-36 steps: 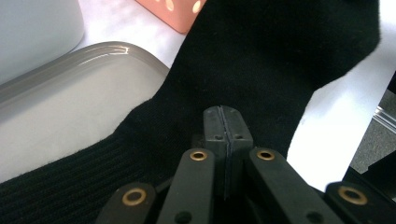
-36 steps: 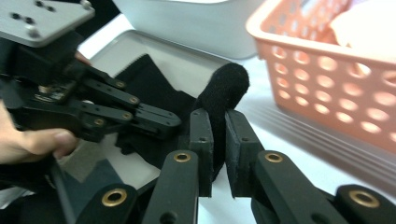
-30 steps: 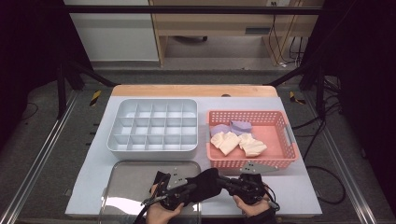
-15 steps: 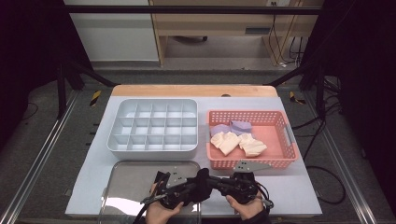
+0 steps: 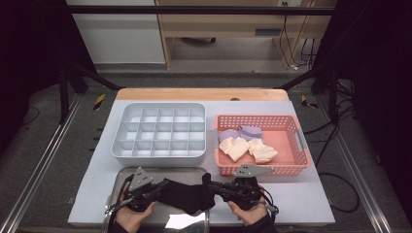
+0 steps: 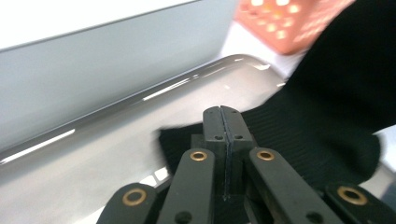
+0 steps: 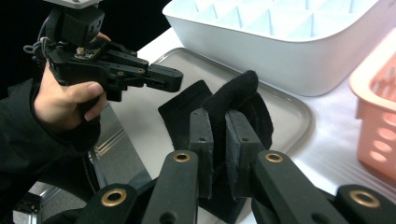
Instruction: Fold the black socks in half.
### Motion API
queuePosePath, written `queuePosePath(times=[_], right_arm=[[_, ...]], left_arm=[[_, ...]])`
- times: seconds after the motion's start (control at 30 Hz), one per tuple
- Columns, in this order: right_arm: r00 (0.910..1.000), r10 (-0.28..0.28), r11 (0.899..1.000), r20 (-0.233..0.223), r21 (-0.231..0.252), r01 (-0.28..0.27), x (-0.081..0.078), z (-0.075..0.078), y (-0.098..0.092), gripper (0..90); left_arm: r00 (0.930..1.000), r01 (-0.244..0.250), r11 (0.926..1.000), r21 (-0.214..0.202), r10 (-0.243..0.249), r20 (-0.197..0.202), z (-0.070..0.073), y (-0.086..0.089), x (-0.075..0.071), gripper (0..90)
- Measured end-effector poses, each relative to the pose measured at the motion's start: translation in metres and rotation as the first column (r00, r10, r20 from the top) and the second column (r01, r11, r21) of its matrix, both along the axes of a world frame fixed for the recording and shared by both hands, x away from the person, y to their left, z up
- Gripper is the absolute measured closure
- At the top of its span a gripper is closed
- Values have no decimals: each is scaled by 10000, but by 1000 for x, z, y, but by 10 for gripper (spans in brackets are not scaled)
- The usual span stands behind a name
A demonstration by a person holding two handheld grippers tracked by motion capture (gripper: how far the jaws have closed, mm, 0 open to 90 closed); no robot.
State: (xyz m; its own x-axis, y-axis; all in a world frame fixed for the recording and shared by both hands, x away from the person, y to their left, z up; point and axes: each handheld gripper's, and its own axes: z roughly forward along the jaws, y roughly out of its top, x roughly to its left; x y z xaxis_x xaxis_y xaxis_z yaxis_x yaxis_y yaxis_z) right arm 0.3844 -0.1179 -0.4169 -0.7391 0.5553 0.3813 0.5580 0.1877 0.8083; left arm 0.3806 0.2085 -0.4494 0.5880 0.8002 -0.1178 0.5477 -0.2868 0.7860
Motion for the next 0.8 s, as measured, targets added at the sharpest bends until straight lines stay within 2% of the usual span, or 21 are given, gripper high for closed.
queuePosePath(times=[0.13,0.23,0.47,0.6,0.8], right_arm=[[9999,104,9999,20,8,-104,3,2,10,827],[9998,200,9997,54,-104,-199,5,3,20,827],[9976,679,9961,98,-563,-672,13,1,58,825],[9953,964,9915,13,-875,-960,18,-5,81,825],[9941,1082,9840,-52,-1421,-1079,25,-11,110,824]], left_arm=[[9980,-495,9986,200,502,-389,-11,21,-2,892],[9964,-576,9982,185,586,-612,-18,30,-3,892],[9960,-88,9988,474,130,-889,-26,19,-6,892],[9969,144,9972,731,-87,-776,-25,15,-11,892],[9967,286,9970,726,-229,-780,-26,11,-13,892]])
